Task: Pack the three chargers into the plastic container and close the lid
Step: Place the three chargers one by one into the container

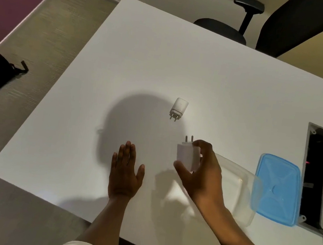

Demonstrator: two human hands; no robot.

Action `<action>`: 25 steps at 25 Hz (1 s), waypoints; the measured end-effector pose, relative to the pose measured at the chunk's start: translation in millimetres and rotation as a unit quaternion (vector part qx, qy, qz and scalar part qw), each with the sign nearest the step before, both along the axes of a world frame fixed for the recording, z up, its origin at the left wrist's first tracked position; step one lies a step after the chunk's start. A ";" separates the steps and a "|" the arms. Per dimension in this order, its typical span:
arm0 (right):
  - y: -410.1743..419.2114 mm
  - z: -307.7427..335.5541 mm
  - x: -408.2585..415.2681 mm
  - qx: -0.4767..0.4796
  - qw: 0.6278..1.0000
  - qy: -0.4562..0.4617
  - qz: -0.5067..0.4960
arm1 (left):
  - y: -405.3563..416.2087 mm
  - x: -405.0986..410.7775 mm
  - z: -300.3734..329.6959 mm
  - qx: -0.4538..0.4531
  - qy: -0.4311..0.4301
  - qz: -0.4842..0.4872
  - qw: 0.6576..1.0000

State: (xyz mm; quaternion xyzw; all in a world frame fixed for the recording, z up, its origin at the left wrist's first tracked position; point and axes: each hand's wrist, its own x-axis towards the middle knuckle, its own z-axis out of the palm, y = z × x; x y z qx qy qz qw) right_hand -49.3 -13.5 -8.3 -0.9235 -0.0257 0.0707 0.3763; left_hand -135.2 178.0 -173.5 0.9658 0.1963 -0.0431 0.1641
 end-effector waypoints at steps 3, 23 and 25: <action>-47.8 -1.0 -22.5 0.006 0.996 0.013 -0.086 | -0.4 -0.1 0.1 0.000 0.000 -0.001 1.000; -93.1 -85.5 -22.2 -0.065 0.981 0.120 -0.137 | -1.5 0.5 1.4 0.000 -0.002 -0.006 1.000; -91.1 -79.7 -21.8 -0.070 0.980 0.119 -0.142 | -1.2 0.8 2.5 -0.001 -0.002 -0.007 1.000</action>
